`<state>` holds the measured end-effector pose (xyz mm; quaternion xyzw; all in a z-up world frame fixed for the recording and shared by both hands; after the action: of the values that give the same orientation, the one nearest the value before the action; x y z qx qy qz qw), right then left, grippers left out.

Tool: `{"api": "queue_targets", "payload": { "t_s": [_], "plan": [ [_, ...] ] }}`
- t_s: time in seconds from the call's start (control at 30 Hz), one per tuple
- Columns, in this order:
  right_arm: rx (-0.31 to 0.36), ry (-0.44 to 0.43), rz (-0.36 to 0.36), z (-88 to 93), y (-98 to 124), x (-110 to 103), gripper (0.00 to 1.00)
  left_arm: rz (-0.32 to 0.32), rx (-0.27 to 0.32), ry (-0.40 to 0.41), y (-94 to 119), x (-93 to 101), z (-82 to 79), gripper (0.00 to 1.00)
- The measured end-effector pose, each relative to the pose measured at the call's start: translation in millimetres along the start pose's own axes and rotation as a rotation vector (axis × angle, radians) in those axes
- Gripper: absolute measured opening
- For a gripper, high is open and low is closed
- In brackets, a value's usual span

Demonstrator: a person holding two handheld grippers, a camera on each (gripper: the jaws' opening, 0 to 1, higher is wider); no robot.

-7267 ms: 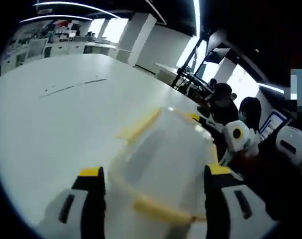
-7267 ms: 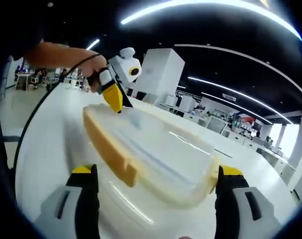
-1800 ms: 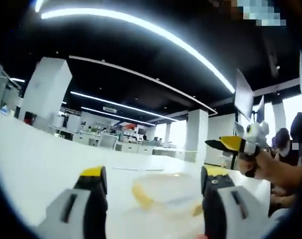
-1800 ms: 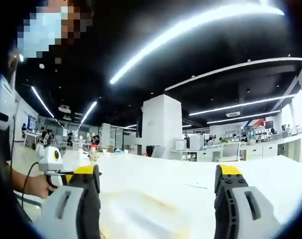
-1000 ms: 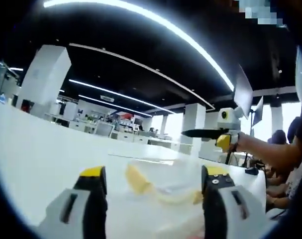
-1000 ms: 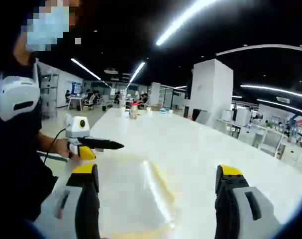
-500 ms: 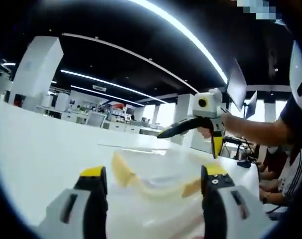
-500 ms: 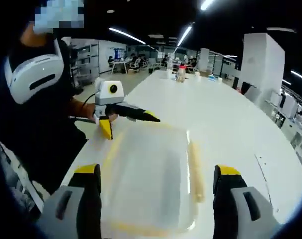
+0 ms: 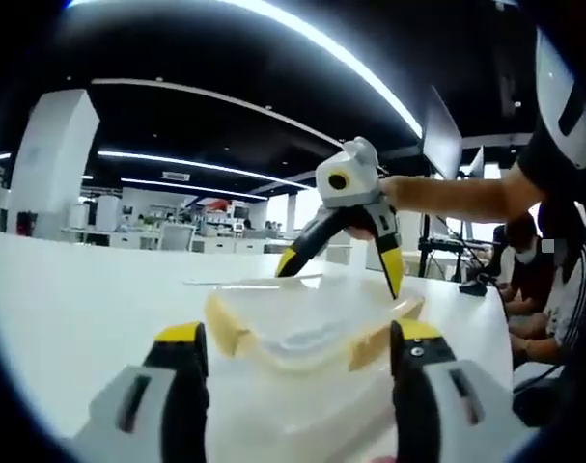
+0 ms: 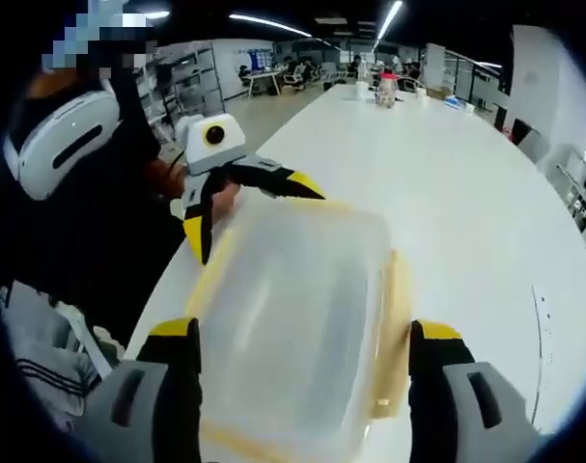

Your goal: Snap each plastic latch of the storage box into its locked position after aligning the lid with the box until every specified latch is closed and the lid sits flush.

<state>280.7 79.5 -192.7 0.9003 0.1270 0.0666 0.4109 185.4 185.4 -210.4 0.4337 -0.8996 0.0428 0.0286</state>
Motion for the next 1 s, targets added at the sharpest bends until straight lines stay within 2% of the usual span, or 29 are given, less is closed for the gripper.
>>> {"api": "queue_targets", "payload": {
  "t_s": [0.1,0.33,0.47,0.53,0.57,0.7,1.0],
  "plan": [
    [-0.017,-0.002,-0.010,-0.9,0,7,0.89,0.002,-0.073,-0.061,0,0.1,8.7,0.77],
    [-0.054,-0.039,-0.049,-2.0,-6,12,0.90,0.009,-0.086,-0.095,-4,4.4,11.7,0.77],
    [-0.126,-0.047,-0.082,-2.5,-9,10,0.88,-0.005,-0.131,-0.155,-10,4.2,15.0,0.78],
    [-0.164,-0.062,-0.136,-2.0,-10,6,0.86,-0.010,-0.138,-0.170,-11,3.9,14.8,0.78],
    [-0.164,-0.057,-0.116,-4.6,-12,12,0.85,-0.013,-0.142,-0.176,-12,3.4,14.8,0.79],
    [-0.236,-0.045,-0.131,-6.1,-12,12,0.85,-0.019,-0.156,-0.187,-15,4.0,14.5,0.80],
    [-0.251,-0.038,-0.162,-5.9,-14,10,0.87,-0.029,-0.165,-0.210,-15,1.0,14.7,0.80]
  ]
}}
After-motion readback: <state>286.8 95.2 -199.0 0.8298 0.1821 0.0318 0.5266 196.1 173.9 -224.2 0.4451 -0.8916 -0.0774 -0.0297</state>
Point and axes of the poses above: the point that each gripper's makers call its tool centre point, and the gripper's own axes: y roughly backward along the fingers, x roughly to its right, z roughly out of its underside, the point moved 4 cm from there along y, roughly backward along the fingers, and after that the axes turned 9 degrees about z, right-handed, at the moved point
